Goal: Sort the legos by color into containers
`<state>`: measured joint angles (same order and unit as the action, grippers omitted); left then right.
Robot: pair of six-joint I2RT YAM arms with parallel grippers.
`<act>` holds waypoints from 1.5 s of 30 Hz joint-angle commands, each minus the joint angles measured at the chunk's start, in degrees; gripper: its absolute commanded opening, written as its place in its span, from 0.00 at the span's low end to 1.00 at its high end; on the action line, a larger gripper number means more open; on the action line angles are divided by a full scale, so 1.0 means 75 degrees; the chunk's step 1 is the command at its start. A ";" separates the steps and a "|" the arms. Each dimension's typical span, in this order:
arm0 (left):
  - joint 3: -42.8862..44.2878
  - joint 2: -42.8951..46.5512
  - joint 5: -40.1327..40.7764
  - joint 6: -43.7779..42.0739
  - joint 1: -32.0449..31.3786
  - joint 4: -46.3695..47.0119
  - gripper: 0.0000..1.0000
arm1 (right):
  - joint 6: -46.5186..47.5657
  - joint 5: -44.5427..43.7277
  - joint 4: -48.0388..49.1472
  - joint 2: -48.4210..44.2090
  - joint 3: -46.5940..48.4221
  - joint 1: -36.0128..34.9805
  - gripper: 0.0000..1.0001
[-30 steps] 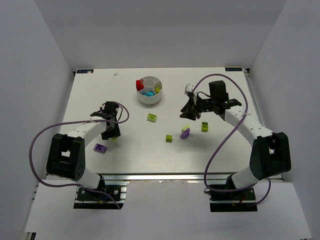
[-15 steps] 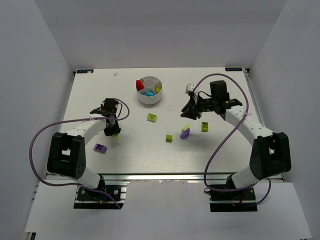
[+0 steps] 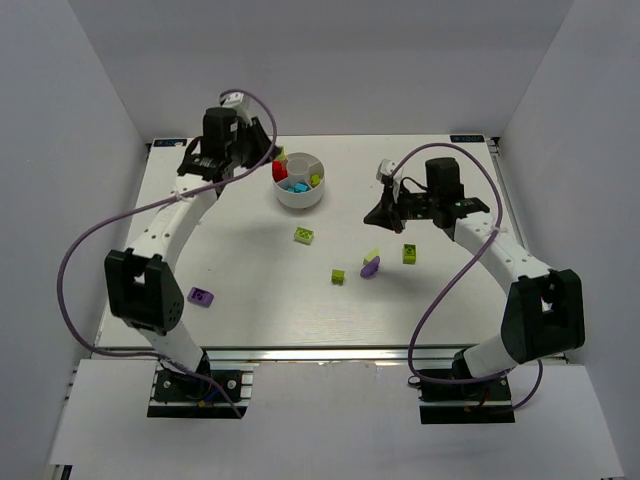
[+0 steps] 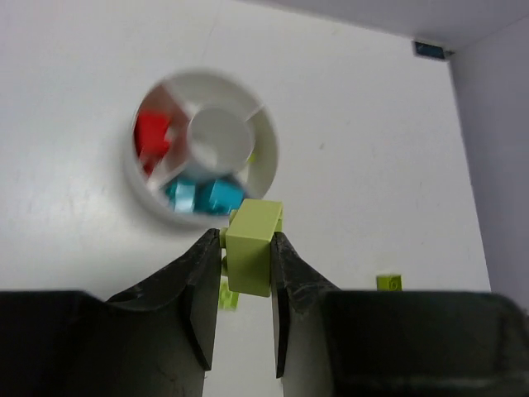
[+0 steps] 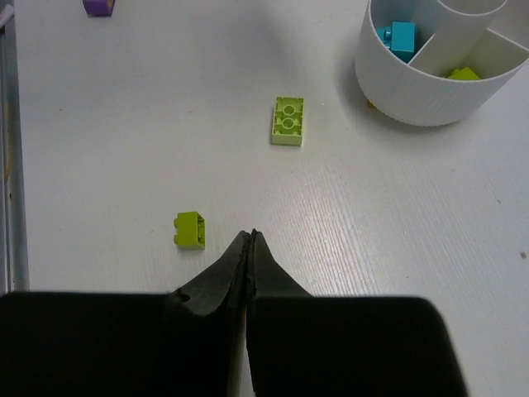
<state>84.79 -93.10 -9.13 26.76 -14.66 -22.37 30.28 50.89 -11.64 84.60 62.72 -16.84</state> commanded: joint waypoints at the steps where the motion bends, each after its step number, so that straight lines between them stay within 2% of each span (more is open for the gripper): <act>1: 0.1312 -0.0979 -0.0588 -0.0635 -0.0249 0.0673 0.00 | -0.0323 0.0011 0.0403 -0.0299 0.0005 0.0066 0.00; 3: 0.2119 -0.1680 -0.0553 -0.0919 -0.0343 0.0883 0.00 | -0.0335 0.0023 0.0404 -0.0358 -0.0042 0.0089 0.00; 8: 0.3282 -0.2819 -0.0483 -0.1809 -0.0436 0.1318 0.00 | -0.0358 0.0035 0.0450 -0.0486 -0.0147 0.0194 0.00; 17: 0.5239 -0.4589 -0.0166 -0.1752 -0.0483 0.0605 0.00 | -0.0533 0.0105 0.0614 -0.0627 -0.0417 0.0394 0.00; 28: 0.5300 -0.5083 -0.0096 -0.2080 -0.0483 0.0147 0.05 | -0.0745 0.0210 0.0837 -0.0651 -0.0581 0.0464 0.00; 45: 0.5546 -0.5563 0.0408 -0.2092 -0.0483 0.0112 0.26 | -0.0850 0.0257 0.0931 -0.0815 -0.0792 0.0558 0.00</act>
<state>123.87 -135.48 -6.98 11.40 -18.13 -21.56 24.53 51.27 -6.44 80.31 57.21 -13.08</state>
